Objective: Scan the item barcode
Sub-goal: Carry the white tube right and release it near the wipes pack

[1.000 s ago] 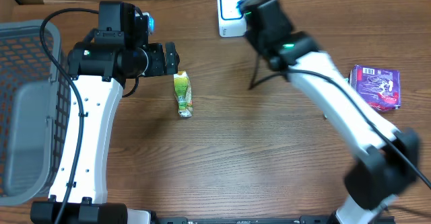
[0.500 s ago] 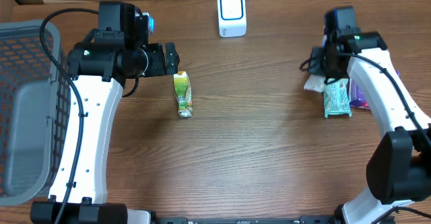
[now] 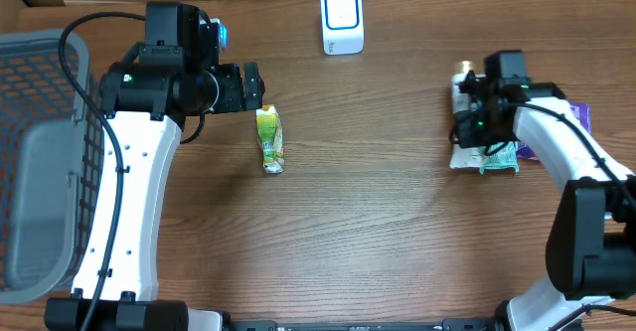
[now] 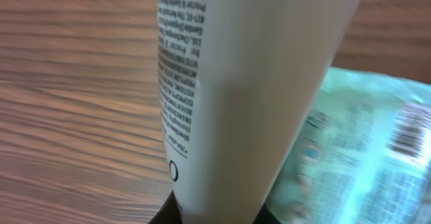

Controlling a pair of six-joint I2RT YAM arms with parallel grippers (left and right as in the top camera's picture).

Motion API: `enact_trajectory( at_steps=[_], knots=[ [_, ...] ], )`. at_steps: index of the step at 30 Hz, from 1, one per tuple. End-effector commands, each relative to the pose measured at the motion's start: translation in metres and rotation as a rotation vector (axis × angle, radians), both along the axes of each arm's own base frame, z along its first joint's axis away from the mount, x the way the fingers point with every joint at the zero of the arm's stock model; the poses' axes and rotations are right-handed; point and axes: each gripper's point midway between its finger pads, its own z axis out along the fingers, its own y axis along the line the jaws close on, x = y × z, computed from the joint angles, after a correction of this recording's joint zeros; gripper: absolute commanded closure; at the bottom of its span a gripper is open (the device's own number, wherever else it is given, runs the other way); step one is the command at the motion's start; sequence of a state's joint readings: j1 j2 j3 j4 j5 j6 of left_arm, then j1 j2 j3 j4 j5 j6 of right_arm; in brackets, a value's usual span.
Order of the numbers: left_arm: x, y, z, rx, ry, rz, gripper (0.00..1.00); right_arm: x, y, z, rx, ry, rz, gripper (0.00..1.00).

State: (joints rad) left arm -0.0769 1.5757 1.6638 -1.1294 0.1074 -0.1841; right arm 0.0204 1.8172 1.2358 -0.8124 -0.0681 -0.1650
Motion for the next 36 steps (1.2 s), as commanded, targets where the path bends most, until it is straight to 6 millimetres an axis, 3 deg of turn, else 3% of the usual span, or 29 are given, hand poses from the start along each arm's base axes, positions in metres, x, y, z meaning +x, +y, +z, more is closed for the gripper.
enact_trajectory(
  at_steps=[1, 12, 16, 17, 19, 21, 24, 31, 36],
  knots=[
    [0.003, 0.000, 0.000, 0.006, -0.003, -0.003, 0.00, 0.002, -0.033, 0.002, -0.050, -0.022, -0.056, 0.96],
    [0.003, 0.000, 0.000, 0.006, -0.003, -0.003, 0.00, 0.004, -0.084, 0.003, -0.100, -0.049, -0.183, 0.91],
    [0.003, 0.000, 0.000, 0.006, -0.003, -0.003, 0.01, 0.005, -0.090, 0.004, -0.107, -0.056, -0.205, 0.89],
    [0.003, 0.000, 0.000, 0.006, -0.003, -0.003, 0.00, 0.006, -0.090, 0.004, -0.104, -0.057, -0.217, 0.86],
    [0.003, 0.000, 0.000, 0.006, -0.003, -0.003, 0.00, 0.009, -0.090, 0.004, -0.088, -0.068, -0.250, 0.59],
    [0.003, 0.000, 0.000, 0.006, -0.003, -0.003, 0.00, 0.011, -0.085, 0.005, -0.058, -0.079, -0.242, 0.44],
    [0.003, 0.000, 0.000, 0.006, -0.003, -0.003, 0.00, 0.016, -0.078, 0.007, -0.018, -0.097, -0.230, 0.35],
    [0.003, 0.000, 0.000, 0.006, -0.003, -0.003, 0.00, 0.024, -0.073, 0.019, 0.018, -0.117, -0.220, 0.34],
    [0.003, 0.000, 0.000, 0.006, -0.003, -0.003, 0.00, 0.037, -0.048, 0.054, 0.162, -0.135, -0.172, 0.33]
  ],
)
